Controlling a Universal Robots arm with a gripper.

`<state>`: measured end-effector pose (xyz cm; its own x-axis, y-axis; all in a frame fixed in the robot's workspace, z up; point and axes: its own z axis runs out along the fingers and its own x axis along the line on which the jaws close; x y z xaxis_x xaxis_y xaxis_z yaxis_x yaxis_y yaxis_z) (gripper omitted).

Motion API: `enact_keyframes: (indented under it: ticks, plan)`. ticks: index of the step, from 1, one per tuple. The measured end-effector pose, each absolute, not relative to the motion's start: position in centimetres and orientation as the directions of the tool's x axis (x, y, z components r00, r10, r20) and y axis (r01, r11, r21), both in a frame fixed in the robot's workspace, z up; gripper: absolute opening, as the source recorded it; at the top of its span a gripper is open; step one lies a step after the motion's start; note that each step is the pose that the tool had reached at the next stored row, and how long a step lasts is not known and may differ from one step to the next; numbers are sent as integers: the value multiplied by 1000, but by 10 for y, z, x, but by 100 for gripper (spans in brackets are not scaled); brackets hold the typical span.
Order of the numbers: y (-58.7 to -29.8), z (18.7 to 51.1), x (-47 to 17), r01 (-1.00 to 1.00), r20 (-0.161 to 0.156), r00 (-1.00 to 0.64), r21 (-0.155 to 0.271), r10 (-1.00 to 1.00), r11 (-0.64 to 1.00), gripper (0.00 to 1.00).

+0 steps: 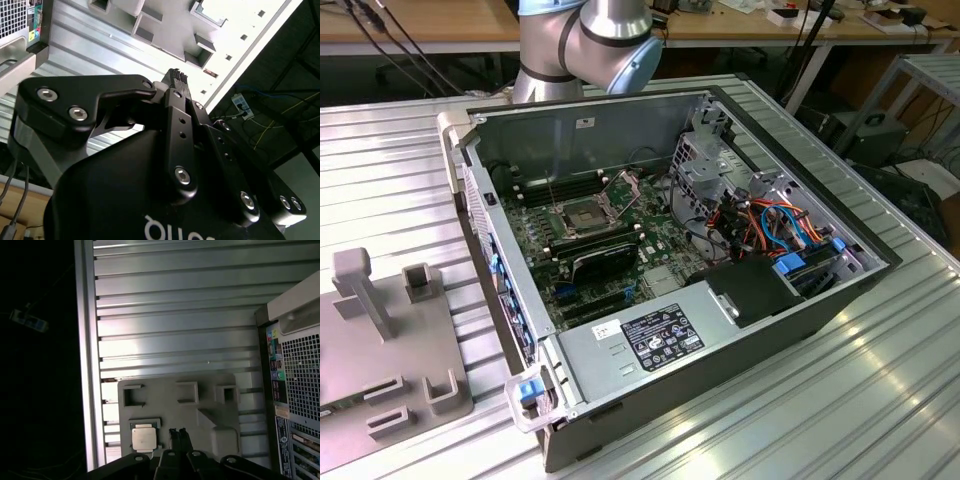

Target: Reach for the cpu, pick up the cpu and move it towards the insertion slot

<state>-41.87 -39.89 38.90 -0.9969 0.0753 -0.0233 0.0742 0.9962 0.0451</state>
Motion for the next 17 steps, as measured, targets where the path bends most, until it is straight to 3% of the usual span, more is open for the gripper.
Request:
enact_keyframes:
  ticks: [17]
  plan:
    - [-405,389,-439,74,-23,-997,45,75,996,11]
